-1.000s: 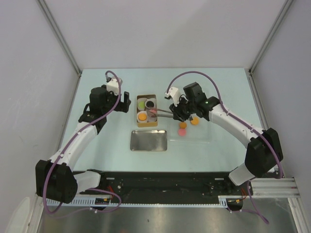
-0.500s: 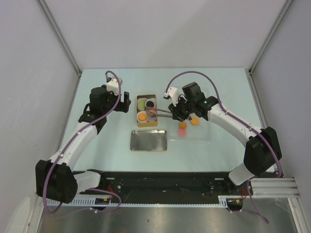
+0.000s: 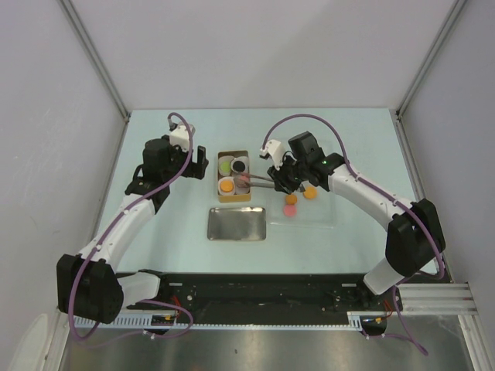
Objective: Pack the cookies
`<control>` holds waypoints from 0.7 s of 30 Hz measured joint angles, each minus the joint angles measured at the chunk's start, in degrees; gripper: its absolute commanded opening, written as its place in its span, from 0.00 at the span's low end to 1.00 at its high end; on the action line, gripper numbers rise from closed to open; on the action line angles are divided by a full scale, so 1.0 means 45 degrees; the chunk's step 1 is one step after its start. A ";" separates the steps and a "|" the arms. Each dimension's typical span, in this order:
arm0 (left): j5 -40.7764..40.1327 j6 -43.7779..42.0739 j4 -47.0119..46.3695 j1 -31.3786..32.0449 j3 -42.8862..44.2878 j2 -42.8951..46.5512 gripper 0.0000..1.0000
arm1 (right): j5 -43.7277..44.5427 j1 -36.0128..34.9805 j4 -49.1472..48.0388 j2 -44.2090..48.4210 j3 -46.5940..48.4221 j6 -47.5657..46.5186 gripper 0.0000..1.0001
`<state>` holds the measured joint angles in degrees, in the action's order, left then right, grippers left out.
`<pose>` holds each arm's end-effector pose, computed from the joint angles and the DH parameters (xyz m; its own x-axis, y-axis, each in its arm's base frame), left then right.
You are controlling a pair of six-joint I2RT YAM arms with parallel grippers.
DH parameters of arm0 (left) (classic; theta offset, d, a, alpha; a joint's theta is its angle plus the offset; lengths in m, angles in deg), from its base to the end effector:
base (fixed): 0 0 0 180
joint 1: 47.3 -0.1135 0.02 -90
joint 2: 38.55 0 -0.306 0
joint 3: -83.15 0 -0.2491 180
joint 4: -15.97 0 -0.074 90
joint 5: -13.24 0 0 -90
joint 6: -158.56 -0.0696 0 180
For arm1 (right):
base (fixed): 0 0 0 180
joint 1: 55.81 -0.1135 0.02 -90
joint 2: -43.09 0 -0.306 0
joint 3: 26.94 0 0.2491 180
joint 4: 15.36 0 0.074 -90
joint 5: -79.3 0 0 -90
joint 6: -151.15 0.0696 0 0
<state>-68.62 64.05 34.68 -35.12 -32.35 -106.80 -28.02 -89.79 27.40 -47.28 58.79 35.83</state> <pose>0.2787 -0.0702 0.3268 -0.3458 0.1543 -0.9255 0.3651 0.9308 0.0187 0.2914 0.2214 0.2960 -0.2521 -0.6623 -0.7056 -0.8944 0.4378 -0.0914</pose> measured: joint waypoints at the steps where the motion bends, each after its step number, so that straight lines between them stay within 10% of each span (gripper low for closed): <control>1: -0.0005 0.0000 0.0000 0.0000 0.0000 0.0000 0.86 | 0.0000 0.0000 -0.0005 -0.0005 0.0000 -0.0005 0.34; 21: -0.0005 -0.0005 0.0000 0.0000 0.0000 0.0000 0.87 | 0.0034 -0.0010 -0.0024 -0.0019 0.0005 -0.0049 0.46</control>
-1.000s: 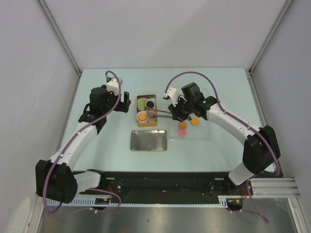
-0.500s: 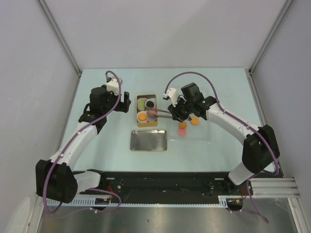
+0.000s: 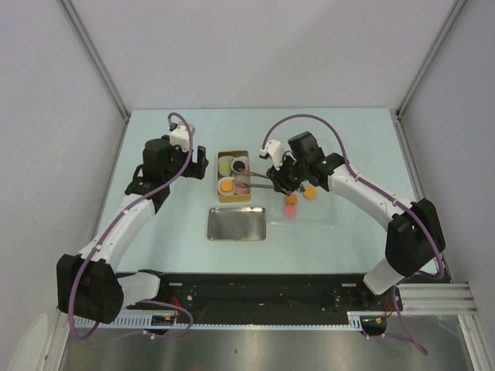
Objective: Pack the cookies
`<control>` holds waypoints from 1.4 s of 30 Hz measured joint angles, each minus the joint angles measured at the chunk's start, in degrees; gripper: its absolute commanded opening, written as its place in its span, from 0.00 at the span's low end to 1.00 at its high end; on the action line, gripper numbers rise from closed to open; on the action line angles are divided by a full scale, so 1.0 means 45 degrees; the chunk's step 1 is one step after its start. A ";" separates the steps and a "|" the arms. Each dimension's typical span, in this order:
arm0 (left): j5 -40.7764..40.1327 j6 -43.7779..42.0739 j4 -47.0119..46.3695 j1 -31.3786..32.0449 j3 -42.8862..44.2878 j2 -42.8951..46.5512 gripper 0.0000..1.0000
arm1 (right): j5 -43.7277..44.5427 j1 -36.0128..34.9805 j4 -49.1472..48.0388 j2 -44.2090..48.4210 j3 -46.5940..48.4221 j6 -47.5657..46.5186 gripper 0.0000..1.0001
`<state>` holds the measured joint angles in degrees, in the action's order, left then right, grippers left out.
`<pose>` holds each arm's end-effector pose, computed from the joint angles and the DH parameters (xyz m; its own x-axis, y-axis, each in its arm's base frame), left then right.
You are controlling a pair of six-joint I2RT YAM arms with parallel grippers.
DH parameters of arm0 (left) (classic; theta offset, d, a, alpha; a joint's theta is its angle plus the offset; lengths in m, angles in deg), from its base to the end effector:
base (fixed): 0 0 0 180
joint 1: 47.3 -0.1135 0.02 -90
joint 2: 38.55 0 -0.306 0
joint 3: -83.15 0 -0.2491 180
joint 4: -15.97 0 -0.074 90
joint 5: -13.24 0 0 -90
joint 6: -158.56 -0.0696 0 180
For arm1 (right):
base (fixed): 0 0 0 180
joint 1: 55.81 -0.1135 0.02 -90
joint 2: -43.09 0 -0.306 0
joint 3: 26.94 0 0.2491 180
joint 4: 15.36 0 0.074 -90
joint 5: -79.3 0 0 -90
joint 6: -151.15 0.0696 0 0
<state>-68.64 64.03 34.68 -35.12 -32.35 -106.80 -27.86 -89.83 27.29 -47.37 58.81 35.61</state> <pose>0.2787 -0.0702 0.3268 -0.3457 0.1546 -0.9255 0.3649 0.9308 0.0192 0.2918 0.2217 0.2957 -0.2482 -0.6646 -0.7048 -0.8947 0.4362 -0.0962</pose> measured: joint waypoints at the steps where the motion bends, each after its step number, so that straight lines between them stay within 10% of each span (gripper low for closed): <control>1: 0.0000 0.0005 0.0000 0.0000 0.0000 0.0000 0.87 | 0.0000 0.0000 -0.0005 0.0000 0.0000 0.0000 0.46; 28: 0.0000 0.0005 0.0000 0.0000 0.0000 0.0000 0.87 | 0.0952 0.0355 -0.0767 0.1350 0.0369 0.0457 0.45; 42: -0.0078 0.0005 0.0000 0.0000 0.0000 0.0000 0.87 | 0.2351 0.4561 -0.2171 0.2992 -0.0981 0.2142 0.41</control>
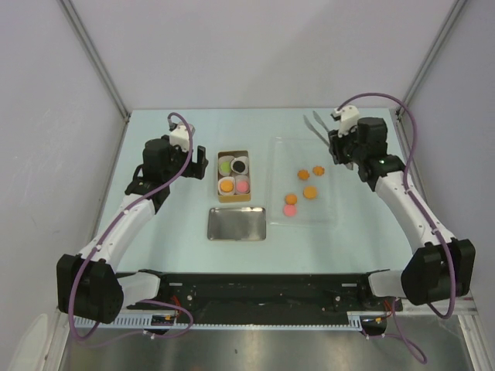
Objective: Pack the cookies
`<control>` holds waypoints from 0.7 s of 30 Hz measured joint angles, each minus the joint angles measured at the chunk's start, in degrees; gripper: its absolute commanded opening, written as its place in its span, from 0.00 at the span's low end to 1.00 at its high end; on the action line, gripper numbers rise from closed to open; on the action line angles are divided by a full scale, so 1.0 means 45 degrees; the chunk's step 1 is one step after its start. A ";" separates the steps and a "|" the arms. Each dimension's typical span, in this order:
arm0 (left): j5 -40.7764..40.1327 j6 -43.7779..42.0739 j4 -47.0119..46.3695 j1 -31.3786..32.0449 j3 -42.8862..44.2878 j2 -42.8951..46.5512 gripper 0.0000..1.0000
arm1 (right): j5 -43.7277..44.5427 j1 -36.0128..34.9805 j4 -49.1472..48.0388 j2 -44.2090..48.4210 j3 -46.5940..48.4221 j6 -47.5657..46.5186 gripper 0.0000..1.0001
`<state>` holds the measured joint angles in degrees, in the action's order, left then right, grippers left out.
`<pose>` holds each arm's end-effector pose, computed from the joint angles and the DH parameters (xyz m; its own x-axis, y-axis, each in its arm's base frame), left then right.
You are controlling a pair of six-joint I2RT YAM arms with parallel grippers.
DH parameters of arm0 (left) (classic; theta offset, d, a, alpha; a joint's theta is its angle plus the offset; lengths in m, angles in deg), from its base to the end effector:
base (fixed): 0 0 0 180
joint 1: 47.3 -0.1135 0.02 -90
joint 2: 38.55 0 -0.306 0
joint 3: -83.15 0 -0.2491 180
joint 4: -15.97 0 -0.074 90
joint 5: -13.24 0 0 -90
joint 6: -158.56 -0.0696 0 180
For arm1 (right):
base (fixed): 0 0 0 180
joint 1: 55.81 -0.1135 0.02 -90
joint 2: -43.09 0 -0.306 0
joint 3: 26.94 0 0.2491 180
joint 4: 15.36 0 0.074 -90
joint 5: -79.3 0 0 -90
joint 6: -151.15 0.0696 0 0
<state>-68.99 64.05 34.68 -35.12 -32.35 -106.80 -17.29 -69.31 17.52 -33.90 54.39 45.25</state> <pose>0.2788 -0.0698 0.3268 -0.3462 0.1544 -0.9253 0.3595 0.9329 0.0212 0.3144 0.0837 0.3621 -0.3564 -0.3654 -0.8599 -0.4446 0.8758 -0.1879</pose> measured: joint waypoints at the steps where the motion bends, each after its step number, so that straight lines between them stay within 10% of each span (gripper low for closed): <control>1: 0.0000 0.0000 0.0000 0.0000 0.0000 0.0000 0.86 | 0.0083 0.0525 -0.0121 0.0223 -0.0306 0.0063 0.41; 21: -0.0015 -0.0005 -0.0005 0.0000 -0.0049 0.0000 0.86 | -0.0515 0.6679 -0.2069 0.0884 -0.5226 -0.0209 0.41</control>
<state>-69.06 64.03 34.66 -35.12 -32.57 -106.80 -19.60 -39.26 8.21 -29.93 30.88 44.31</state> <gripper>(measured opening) 0.866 0.411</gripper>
